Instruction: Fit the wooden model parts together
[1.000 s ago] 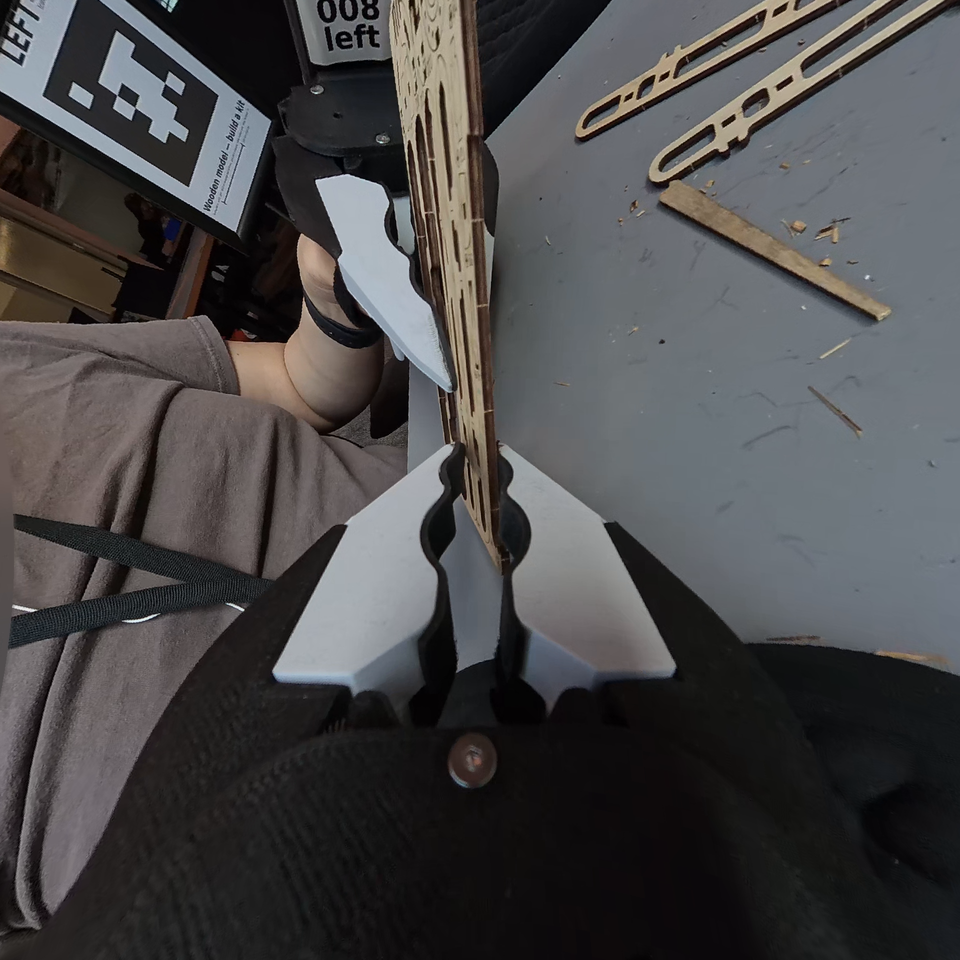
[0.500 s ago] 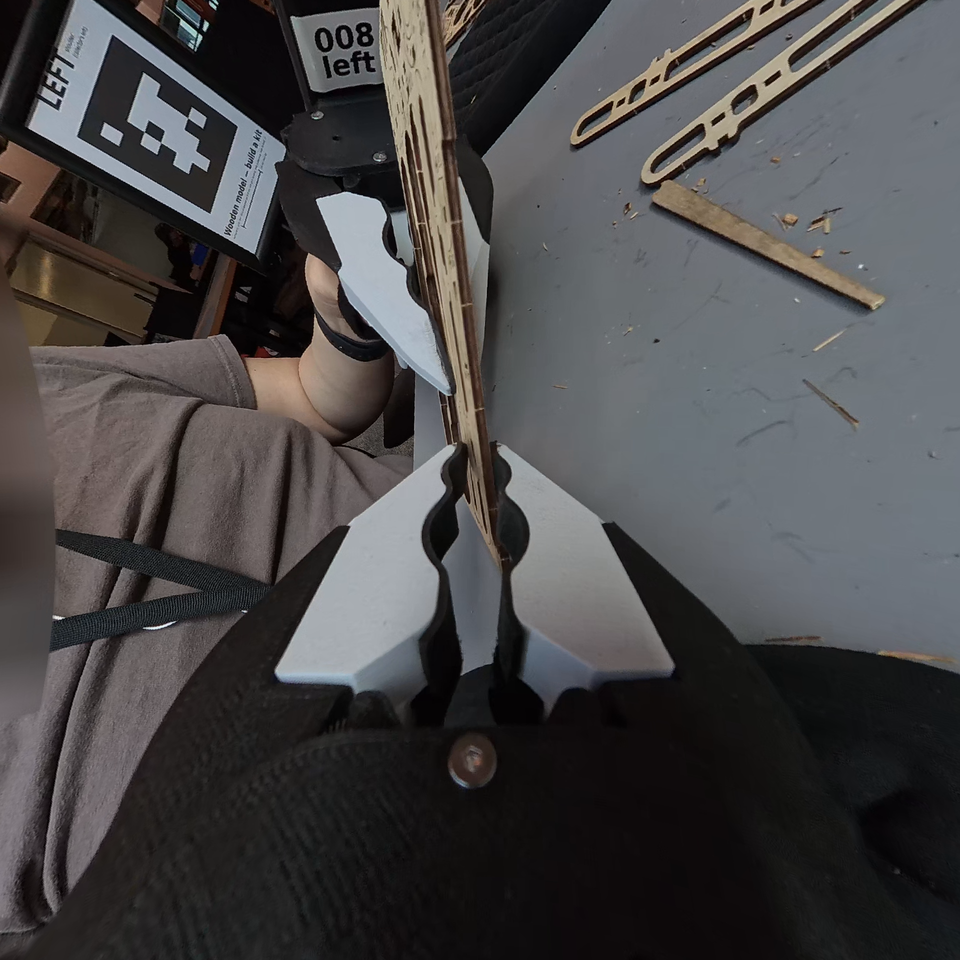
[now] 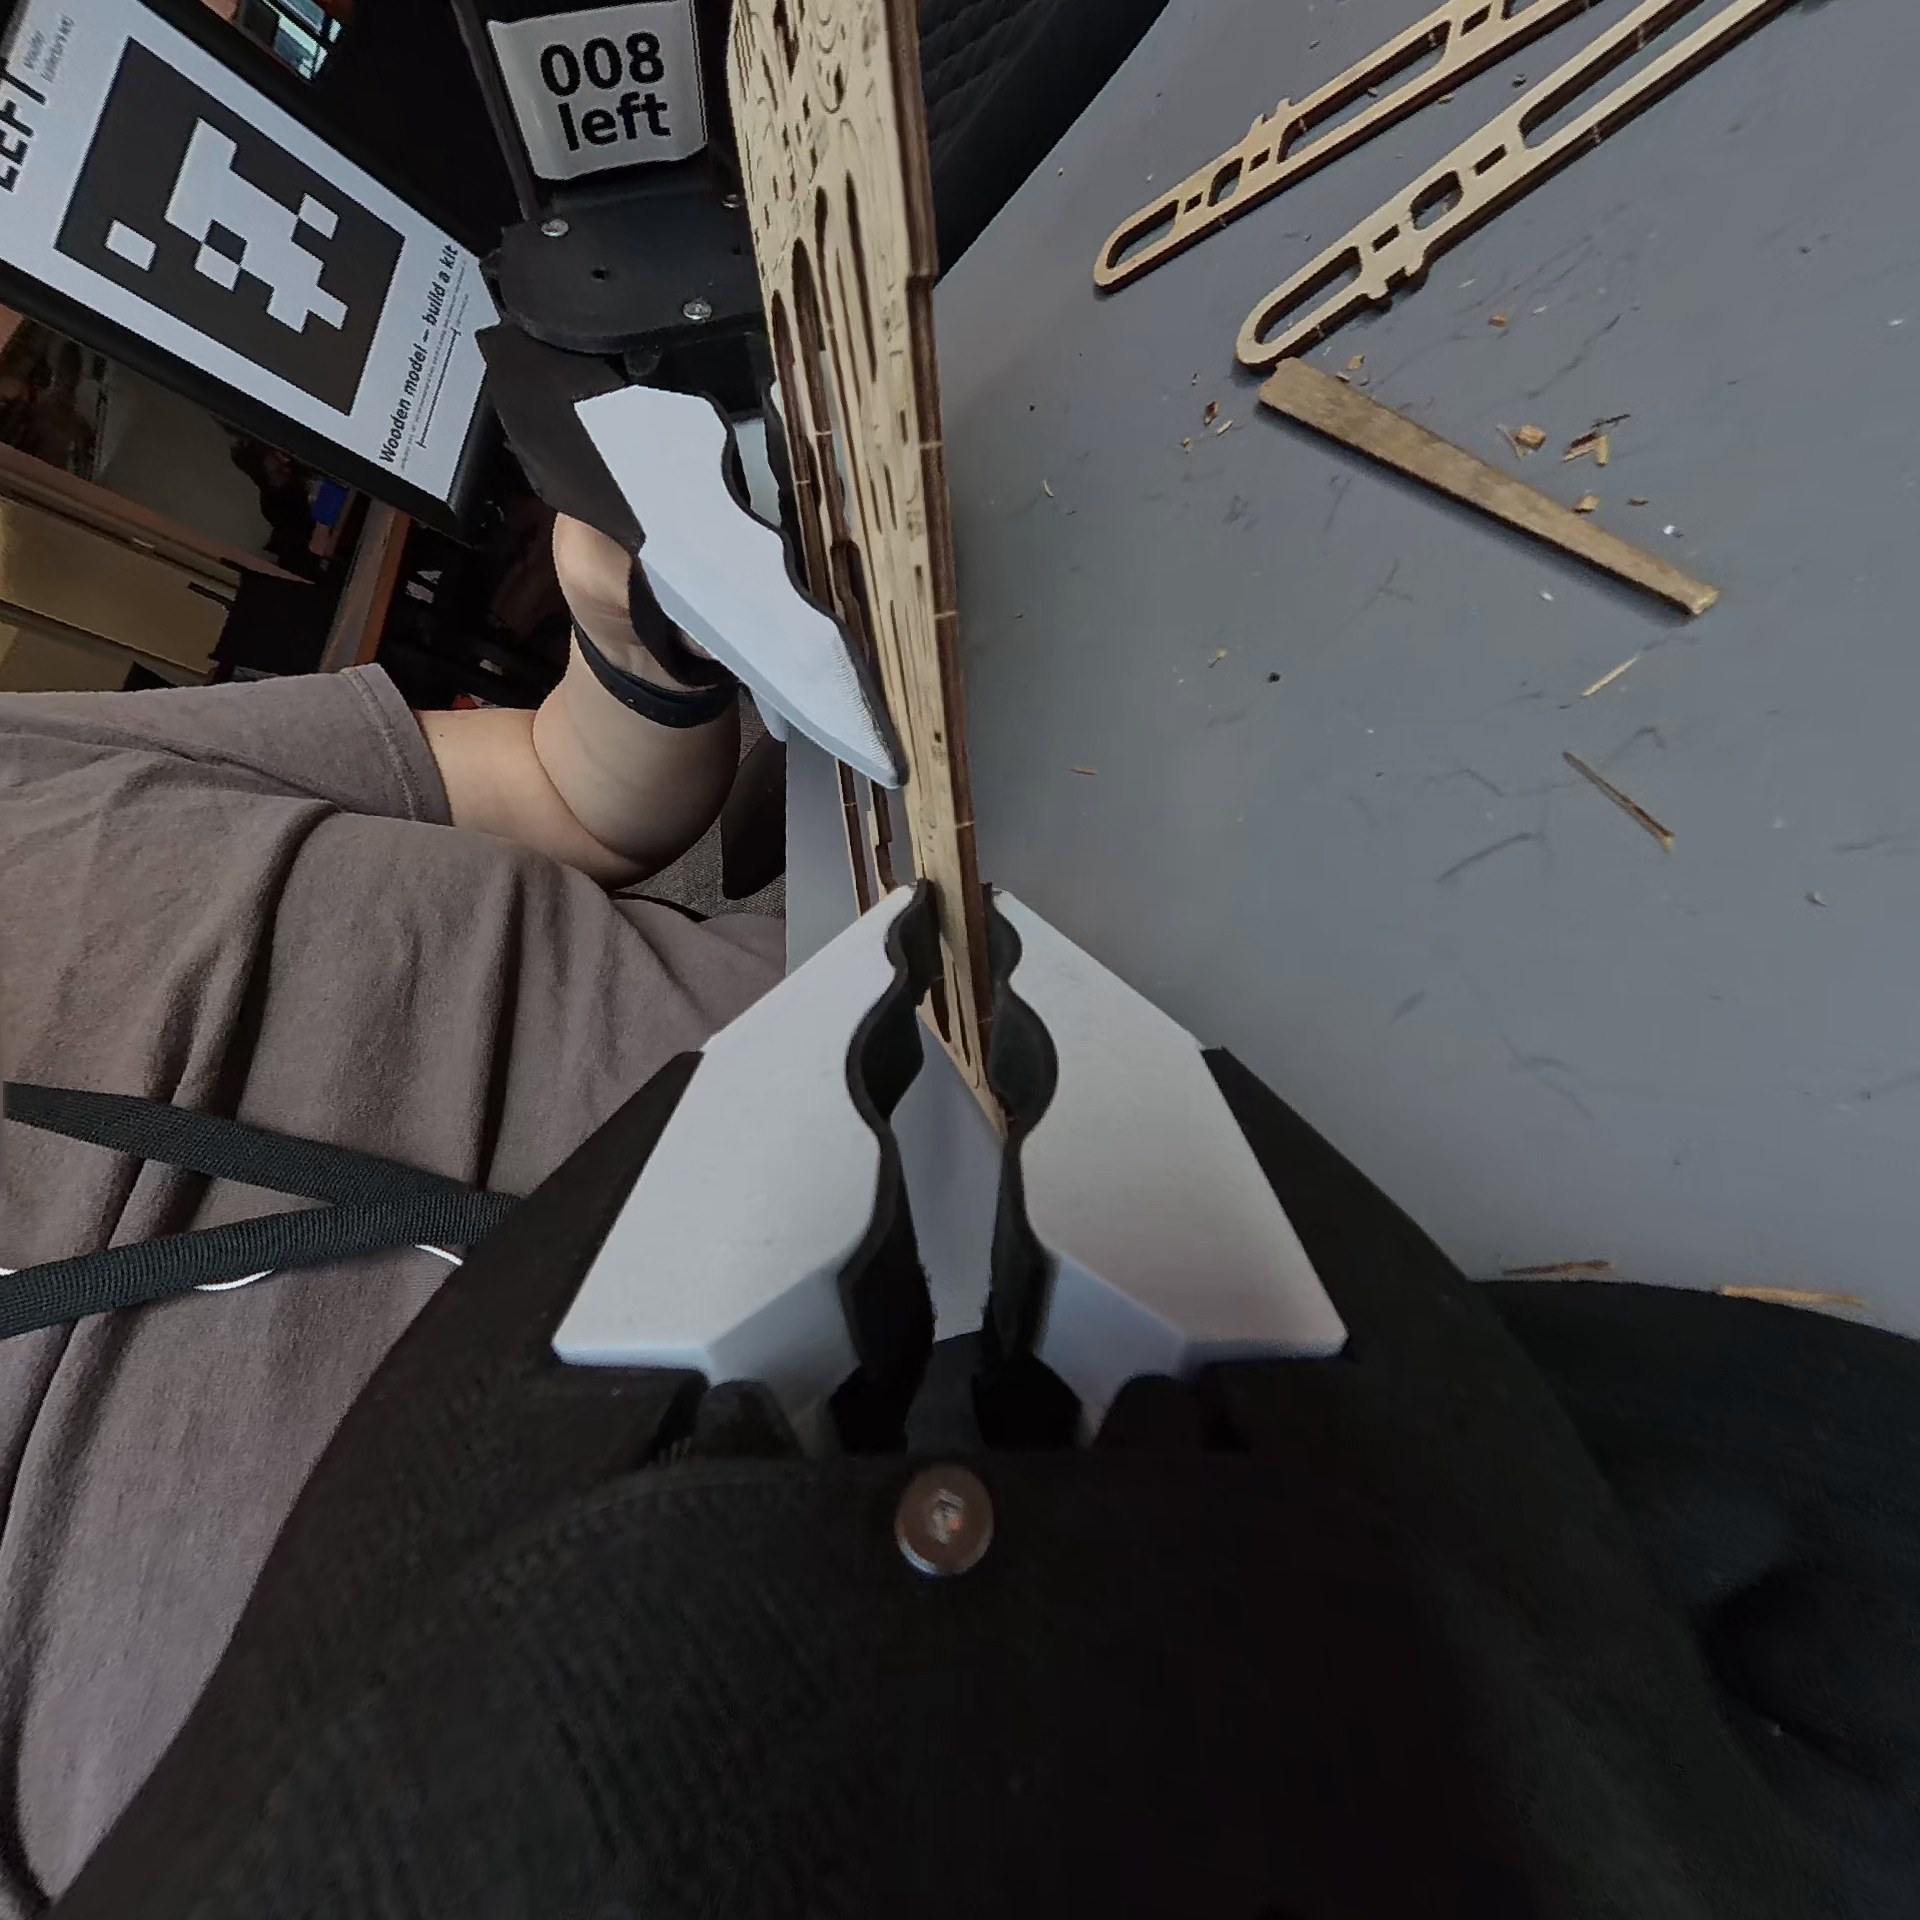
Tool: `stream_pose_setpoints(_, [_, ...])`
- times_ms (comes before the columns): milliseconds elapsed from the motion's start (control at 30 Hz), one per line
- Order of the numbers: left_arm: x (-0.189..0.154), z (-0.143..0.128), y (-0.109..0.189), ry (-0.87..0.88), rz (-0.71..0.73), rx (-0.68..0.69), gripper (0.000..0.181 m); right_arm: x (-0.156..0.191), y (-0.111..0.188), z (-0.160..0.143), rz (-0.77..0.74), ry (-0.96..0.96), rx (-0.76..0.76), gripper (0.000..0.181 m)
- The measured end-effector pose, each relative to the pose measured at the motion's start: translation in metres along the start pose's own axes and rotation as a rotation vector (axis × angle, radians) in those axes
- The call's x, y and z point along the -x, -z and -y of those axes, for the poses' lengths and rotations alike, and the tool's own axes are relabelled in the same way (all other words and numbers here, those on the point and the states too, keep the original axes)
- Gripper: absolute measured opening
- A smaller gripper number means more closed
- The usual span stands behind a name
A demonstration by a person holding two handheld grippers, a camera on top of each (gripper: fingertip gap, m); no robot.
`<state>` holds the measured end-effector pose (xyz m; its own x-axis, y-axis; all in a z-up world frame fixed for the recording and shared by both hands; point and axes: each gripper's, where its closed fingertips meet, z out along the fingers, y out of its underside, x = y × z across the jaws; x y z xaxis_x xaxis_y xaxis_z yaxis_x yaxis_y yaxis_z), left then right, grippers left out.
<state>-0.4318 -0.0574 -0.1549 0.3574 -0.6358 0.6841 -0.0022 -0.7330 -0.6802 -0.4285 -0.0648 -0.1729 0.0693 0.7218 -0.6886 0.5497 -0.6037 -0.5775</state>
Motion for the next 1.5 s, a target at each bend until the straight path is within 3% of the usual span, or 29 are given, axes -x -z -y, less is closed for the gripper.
stream_pose_setpoints(133, [0.0,-0.001,0.0,-0.001,0.001,0.006,0.0,-0.003,-0.003,-0.003,-0.048,0.034,0.024,0.004])
stream_pose_setpoints(300, [-0.007,0.002,0.0,-0.002,-0.062,-0.003,0.0,0.008,0.003,0.001,0.045,0.022,-0.011,0.003])
stream_pose_setpoints(467, [-0.002,0.001,-0.002,0.001,-0.022,0.004,0.0,0.004,0.0,0.006,0.01,0.03,0.006,0.014])
stream_pose_setpoints(800, [0.002,0.007,0.003,0.046,-0.034,-0.03,0.007,0.007,0.001,0.017,0.073,0.022,-0.01,0.0])
stream_pose_setpoints(967, [-0.001,0.006,0.003,0.031,-0.05,-0.024,0.0,0.004,0.0,0.016,0.057,0.015,-0.007,0.004])
stream_pose_setpoints(1500, [0.002,0.003,0.003,0.017,-0.015,-0.008,0.0,-0.001,-0.005,0.012,-0.01,0.023,0.005,0.004])
